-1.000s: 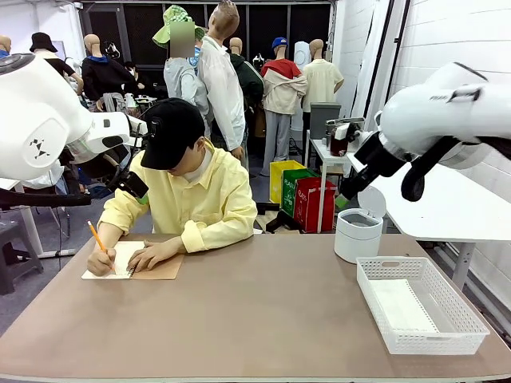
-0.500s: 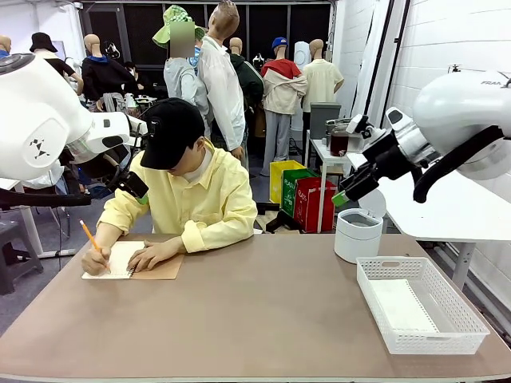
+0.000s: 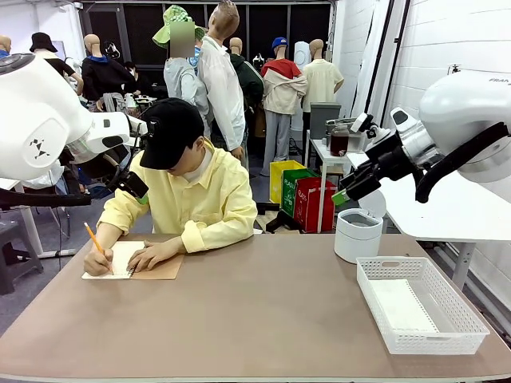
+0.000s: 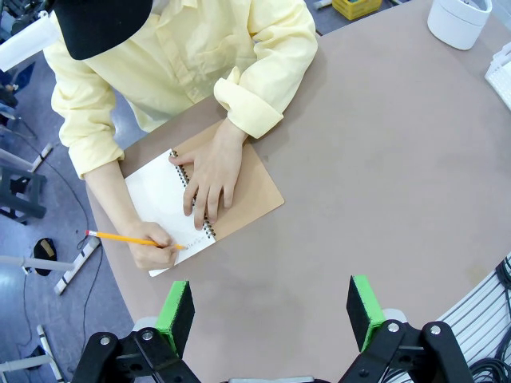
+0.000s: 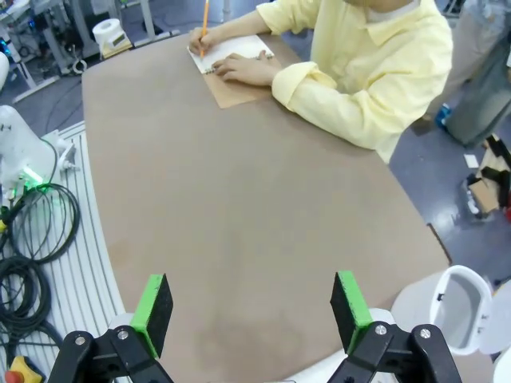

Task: Sort the paper based on its condition.
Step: If a person hands you a paper, place it in the Organizing basket , and if it's crumpled, put it in the Trash can.

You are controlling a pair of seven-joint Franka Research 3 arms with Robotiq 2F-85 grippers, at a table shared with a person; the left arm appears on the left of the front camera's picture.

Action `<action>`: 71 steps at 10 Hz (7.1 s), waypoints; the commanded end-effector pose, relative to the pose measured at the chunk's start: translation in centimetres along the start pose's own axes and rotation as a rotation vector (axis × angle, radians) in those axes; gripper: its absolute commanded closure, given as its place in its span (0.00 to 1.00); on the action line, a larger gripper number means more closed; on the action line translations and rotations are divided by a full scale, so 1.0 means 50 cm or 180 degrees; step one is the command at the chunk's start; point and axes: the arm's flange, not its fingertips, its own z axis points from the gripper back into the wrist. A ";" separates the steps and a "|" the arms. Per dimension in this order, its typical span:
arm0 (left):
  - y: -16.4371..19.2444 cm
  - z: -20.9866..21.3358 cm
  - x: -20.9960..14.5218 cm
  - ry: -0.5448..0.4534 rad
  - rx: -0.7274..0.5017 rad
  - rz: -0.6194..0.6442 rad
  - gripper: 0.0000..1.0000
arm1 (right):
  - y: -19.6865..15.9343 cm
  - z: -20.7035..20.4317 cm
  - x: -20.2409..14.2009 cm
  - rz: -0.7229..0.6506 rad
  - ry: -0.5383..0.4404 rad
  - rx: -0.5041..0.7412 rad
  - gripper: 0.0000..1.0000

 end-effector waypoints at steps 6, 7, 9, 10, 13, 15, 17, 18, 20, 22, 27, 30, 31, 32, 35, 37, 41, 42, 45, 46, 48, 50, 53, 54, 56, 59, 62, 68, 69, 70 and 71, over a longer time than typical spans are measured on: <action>0.001 0.001 -0.001 0.0017 -0.0013 0.0003 0.00 | 0.000 0.000 0.000 0.0000 0.0000 0.0000 0.00; 0.001 0.001 -0.001 0.0017 -0.0013 0.0003 0.00 | 0.000 0.000 0.000 0.0000 0.0000 0.0000 0.00; 0.001 0.001 -0.001 0.0017 -0.0013 0.0003 0.00 | 0.000 0.000 0.000 0.0000 0.0000 0.0000 0.00; 0.001 0.001 -0.001 0.0017 -0.0013 0.0003 0.00 | 0.000 0.000 0.000 0.0000 0.0000 0.0000 0.00; 0.001 0.001 -0.001 0.0017 -0.0013 0.0003 0.00 | 0.000 0.000 0.000 0.0000 0.0000 0.0000 0.00; 0.001 0.001 -0.001 0.0017 -0.0013 0.0003 0.00 | 0.000 0.000 0.000 0.0000 0.0000 0.0000 0.00; 0.001 0.001 -0.001 0.0017 -0.0013 0.0003 0.00 | 0.000 0.000 0.000 0.0000 0.0000 0.0000 0.00; 0.001 0.001 -0.001 0.0017 -0.0013 0.0003 0.00 | 0.000 0.000 0.000 0.0000 0.0000 0.0000 0.00; 0.001 0.001 -0.001 0.0017 -0.0013 0.0003 0.00 | 0.000 0.000 0.000 0.0000 0.0000 0.0000 0.00; 0.001 0.001 -0.001 0.0017 -0.0013 0.0003 0.00 | 0.000 0.000 0.000 0.0000 0.0000 0.0000 0.00; 0.001 0.001 -0.001 0.0017 -0.0013 0.0003 0.00 | 0.000 0.000 0.000 0.0000 0.0000 0.0000 0.00; 0.001 0.001 -0.001 0.0017 -0.0013 0.0003 0.00 | 0.000 0.000 0.000 0.0000 0.0000 0.0000 0.00; 0.001 0.001 -0.001 0.0017 -0.0013 0.0003 0.00 | 0.000 0.000 0.000 0.0000 0.0000 0.0000 0.00; 0.001 0.001 -0.001 0.0017 -0.0013 0.0003 0.00 | 0.000 0.000 0.000 0.0000 0.0000 0.0000 0.00; 0.001 0.001 -0.001 0.0017 -0.0013 0.0003 0.00 | 0.000 0.000 0.000 0.0000 0.0000 0.0000 0.00; 0.001 0.001 -0.001 0.0017 -0.0013 0.0003 0.00 | 0.000 0.000 0.000 0.0000 0.0000 0.0000 0.00; 0.001 0.001 -0.001 0.0017 -0.0013 0.0003 0.00 | 0.000 0.000 0.000 0.0000 0.0000 0.0000 0.00; 0.001 0.001 -0.001 0.0017 -0.0013 0.0003 0.00 | 0.000 0.000 0.000 0.0000 0.0000 0.0000 0.00; 0.001 0.001 -0.001 0.0017 -0.0013 0.0003 0.00 | 0.000 0.000 0.000 0.0000 0.0000 0.0000 0.00; 0.001 0.001 -0.001 0.0017 -0.0013 0.0003 0.00 | 0.000 0.000 0.000 0.0000 0.0000 0.0000 0.00; 0.001 0.001 -0.001 0.0017 -0.0013 0.0003 0.00 | 0.000 0.000 0.000 0.0000 0.0000 0.0000 0.00; 0.001 0.001 -0.001 0.0017 -0.0013 0.0003 0.00 | 0.000 0.000 0.000 0.0000 0.0000 0.0000 0.00; 0.001 0.001 -0.001 0.0017 -0.0013 0.0003 0.00 | 0.000 0.000 0.000 0.0000 0.0000 0.0000 0.00; 0.001 0.001 -0.001 0.0017 -0.0013 0.0003 0.00 | 0.000 0.000 0.000 0.0000 0.0000 0.0000 0.00; 0.001 0.001 -0.001 0.0017 -0.0013 0.0003 0.00 | 0.000 0.000 0.000 0.0000 0.0000 0.0000 0.00; 0.001 0.001 -0.001 0.0017 -0.0013 0.0003 0.00 | 0.000 0.000 0.000 0.0000 0.0000 0.0000 0.00; 0.001 0.001 -0.001 0.0017 -0.0013 0.0003 0.00 | 0.000 0.000 0.000 0.0000 0.0000 0.0000 0.00; 0.001 0.001 -0.001 0.0017 -0.0013 0.0003 0.00 | 0.000 0.000 0.000 0.0000 0.0000 0.0000 0.00; 0.001 0.001 -0.001 0.0017 -0.0013 0.0003 0.00 | 0.000 0.000 0.000 0.0000 0.0000 0.0000 0.00; 0.001 0.001 -0.001 0.0017 -0.0013 0.0003 0.00 | 0.000 0.000 0.000 0.0000 0.0000 0.0000 0.00; 0.001 0.001 -0.001 0.0017 -0.0013 0.0003 0.00 | 0.000 0.000 0.000 0.0000 0.0000 0.0000 0.00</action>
